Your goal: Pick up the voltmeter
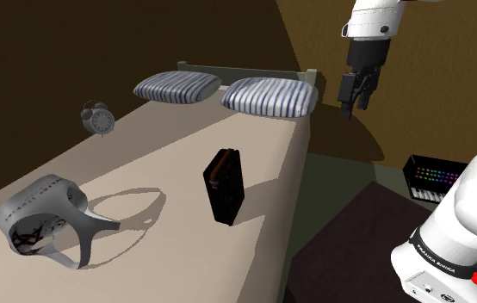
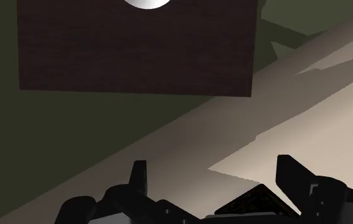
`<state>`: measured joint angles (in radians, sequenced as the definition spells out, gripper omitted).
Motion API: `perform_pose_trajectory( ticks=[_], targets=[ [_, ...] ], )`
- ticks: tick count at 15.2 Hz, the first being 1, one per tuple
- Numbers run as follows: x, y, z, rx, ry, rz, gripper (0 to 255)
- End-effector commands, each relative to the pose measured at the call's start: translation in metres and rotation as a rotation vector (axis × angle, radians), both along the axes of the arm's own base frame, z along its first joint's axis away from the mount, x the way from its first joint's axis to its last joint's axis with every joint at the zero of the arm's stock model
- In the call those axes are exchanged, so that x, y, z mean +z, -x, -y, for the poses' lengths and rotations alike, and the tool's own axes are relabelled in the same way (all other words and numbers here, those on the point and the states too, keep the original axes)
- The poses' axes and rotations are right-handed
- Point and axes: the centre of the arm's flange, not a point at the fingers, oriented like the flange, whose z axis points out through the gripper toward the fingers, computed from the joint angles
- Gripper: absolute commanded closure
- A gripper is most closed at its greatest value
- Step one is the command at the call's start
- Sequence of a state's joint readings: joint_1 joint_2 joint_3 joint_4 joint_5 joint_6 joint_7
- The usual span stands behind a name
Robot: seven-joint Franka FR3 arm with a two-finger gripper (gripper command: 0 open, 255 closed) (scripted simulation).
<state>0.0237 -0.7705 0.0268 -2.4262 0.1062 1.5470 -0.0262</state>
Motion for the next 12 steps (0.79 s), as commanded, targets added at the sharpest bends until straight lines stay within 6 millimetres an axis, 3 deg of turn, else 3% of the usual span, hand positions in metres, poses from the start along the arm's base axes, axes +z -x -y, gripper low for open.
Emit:
perform_pose_trajectory(
  ticks=[1, 6, 12],
  targets=[
    [0.000, 0.000, 0.000, 0.000, 0.000, 0.000, 0],
    [-0.020, -0.025, -0.060, -0.235, 0.045, -0.020, 0],
    [-0.049, -0.072, -0.121, -0.518, 0.098, -0.045, 0]
  ],
)
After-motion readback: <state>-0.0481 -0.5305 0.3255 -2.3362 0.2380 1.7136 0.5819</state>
